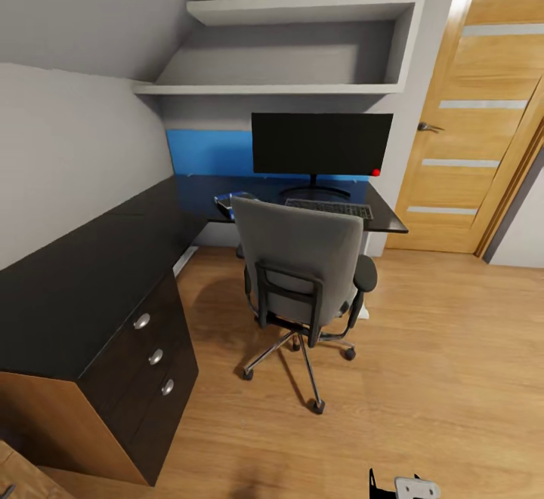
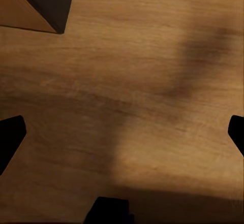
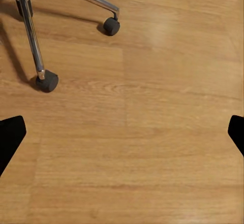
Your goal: In the bedroom, organize the workspace by keeping the computer under the desk, ensuring the monitor is on the desk, placing the keyboard on the desk next to the monitor, placing the mouse on the desk next to the keyboard, moving the folder from the swivel chair onto the desk next to the mouse, stacking the notebook on top of the folder with the pen on top of the notebook, and positioning the swivel chair next to the desk.
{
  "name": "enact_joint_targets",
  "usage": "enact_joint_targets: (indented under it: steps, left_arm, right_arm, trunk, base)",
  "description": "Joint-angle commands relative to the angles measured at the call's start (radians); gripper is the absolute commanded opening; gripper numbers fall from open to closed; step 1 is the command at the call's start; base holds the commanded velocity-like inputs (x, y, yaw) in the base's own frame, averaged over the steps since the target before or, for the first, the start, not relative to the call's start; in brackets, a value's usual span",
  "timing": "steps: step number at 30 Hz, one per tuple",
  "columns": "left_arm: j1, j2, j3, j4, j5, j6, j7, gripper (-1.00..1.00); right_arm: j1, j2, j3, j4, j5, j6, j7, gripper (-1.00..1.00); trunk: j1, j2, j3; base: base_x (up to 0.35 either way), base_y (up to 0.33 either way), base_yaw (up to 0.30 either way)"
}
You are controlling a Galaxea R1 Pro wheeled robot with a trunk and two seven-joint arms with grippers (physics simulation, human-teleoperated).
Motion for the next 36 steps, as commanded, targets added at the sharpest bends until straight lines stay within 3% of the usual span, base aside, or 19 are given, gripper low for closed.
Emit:
enact_joint_targets:
  steps: [1, 8, 16, 36]
  left_arm:
    - [0.007, 0.001, -0.009, 0.001, 0.005, -0.011, 0.005, 1.0]
    - [0.046, 0.018, -0.009, 0.001, 0.005, -0.05, 0.003, 1.0]
    - [0.049, 0.031, -0.009, 0.001, 0.005, -0.052, -0.002, 1.0]
    - [0.049, 0.033, -0.011, -0.001, 0.002, -0.049, -0.005, 1.0]
  right_arm:
    - [-0.001, 0.0, 0.008, 0.002, -0.003, -0.002, -0.005, 1.0]
    - [-0.001, 0.0, 0.008, 0.002, -0.003, -0.002, -0.005, 1.0]
    - [-0.002, 0.0, 0.008, 0.002, -0.003, -0.002, -0.005, 1.0]
    - [-0.001, 0.0, 0.008, 0.002, -0.003, -0.002, -0.005, 1.0]
  trunk:
    - [-0.004, 0.007, 0.002]
    - [-0.031, 0.056, 0.024]
    - [-0.031, 0.056, 0.024]
    - [-0.031, 0.056, 0.024]
  base:
    - [0.0, 0.0, 0.0]
    - [0.0, 0.0, 0.0]
    - [0.0, 0.0, 0.0]
    - [0.0, 0.0, 0.0]
